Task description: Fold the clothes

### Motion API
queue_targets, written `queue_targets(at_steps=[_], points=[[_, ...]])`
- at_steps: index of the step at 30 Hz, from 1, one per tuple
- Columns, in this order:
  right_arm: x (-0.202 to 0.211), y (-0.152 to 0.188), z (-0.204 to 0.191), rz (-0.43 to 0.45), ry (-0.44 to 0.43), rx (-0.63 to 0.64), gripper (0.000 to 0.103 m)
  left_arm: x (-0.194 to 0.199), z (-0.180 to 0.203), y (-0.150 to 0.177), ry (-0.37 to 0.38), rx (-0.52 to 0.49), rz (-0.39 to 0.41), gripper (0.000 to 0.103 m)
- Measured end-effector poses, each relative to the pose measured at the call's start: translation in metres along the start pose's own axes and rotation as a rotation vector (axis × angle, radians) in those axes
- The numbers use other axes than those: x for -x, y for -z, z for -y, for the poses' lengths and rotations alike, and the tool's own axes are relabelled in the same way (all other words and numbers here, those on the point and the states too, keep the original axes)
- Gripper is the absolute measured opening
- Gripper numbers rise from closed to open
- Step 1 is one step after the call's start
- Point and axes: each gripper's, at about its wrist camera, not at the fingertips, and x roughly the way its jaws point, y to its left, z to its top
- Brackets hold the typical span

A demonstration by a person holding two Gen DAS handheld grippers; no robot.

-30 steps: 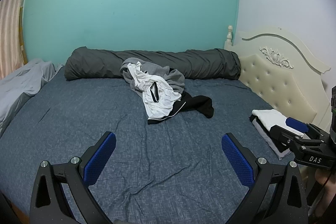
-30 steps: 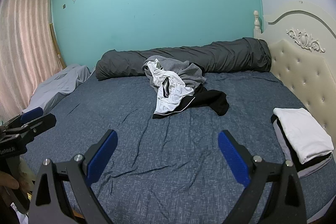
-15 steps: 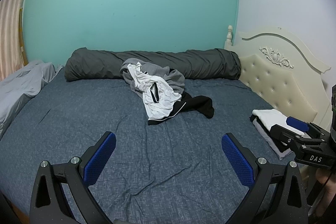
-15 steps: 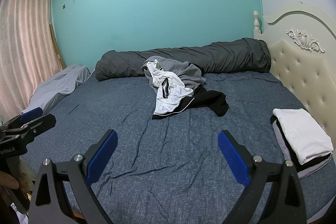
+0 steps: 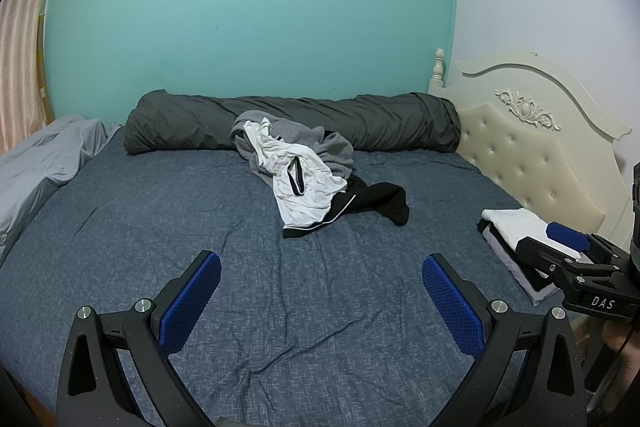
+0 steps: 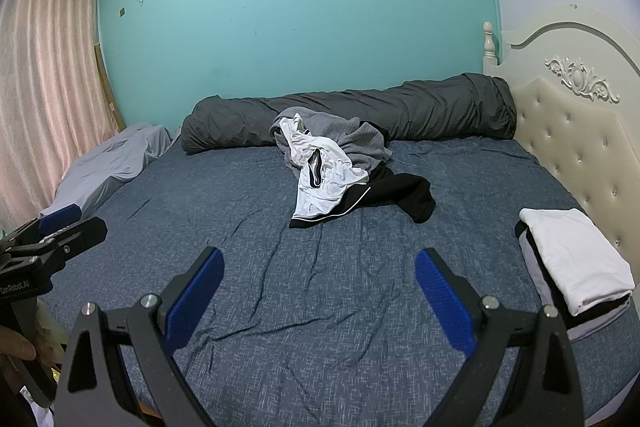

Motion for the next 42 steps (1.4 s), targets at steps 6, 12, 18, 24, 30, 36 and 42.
queue_targets(at_steps=[6, 12, 18, 24, 30, 36, 42], points=[[0.0, -0.001, 0.0, -0.002, -0.001, 0.001, 0.097, 0.002, 0.0, 0.001, 0.0, 0.003, 0.002, 0.103], [-0.001, -0.002, 0.0, -0.003, -0.001, 0.002, 0.097, 0.001, 0.0, 0.001, 0.0, 0.004, 0.0, 0.102], [-0.003, -0.001, 0.001, -0.007, 0.001, 0.003, 0.097, -0.002, 0.0, 0.002, -0.002, 0.006, -0.001, 0.103], [-0.011, 0.003, 0.005, -0.024, -0.001, -0.005, 0.097, -0.026, -0.009, 0.013, -0.022, 0.024, -0.016, 0.102], [-0.035, 0.014, 0.013, -0.068, -0.002, -0.018, 0.097, -0.053, -0.018, 0.025, -0.043, 0.043, -0.032, 0.103], [-0.076, 0.028, 0.023, -0.117, -0.018, -0.035, 0.097, -0.09, -0.032, 0.041, -0.063, 0.071, -0.057, 0.103], [-0.135, 0.042, 0.032, -0.172, -0.04, -0.039, 0.097, -0.156, -0.058, 0.064, -0.094, 0.126, -0.106, 0.103]])
